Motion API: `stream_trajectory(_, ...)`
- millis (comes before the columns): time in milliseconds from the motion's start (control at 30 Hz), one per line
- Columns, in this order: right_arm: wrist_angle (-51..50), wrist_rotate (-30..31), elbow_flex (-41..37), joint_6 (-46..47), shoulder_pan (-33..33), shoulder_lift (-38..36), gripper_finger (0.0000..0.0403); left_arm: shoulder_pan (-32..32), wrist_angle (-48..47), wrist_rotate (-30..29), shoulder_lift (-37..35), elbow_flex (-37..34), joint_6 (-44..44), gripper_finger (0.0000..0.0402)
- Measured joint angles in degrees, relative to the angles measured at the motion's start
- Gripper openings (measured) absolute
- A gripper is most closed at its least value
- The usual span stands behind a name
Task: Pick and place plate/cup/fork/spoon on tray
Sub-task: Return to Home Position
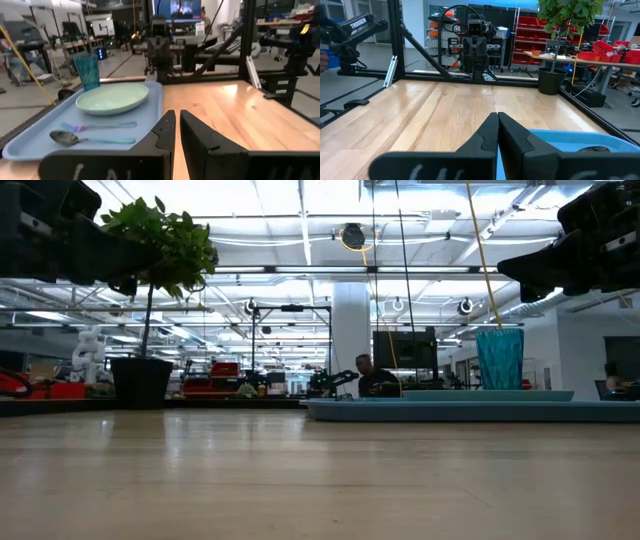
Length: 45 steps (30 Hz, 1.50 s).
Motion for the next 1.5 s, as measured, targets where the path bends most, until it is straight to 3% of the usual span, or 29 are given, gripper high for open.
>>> stream_trajectory(900, 0.00, 0.00, 0.00, 0.00, 0.01, 0.00, 0.0000, 0.10, -16.44, -0.24, -23.42, 0.04, 4.37, 0.0030)
stream_trajectory(1500, 0.02, 0.01, -0.01, 0.00, 0.01, -0.02, 0.0000, 5.95, -21.57, -0.16, -23.55, 0.07, 4.17, 0.0030)
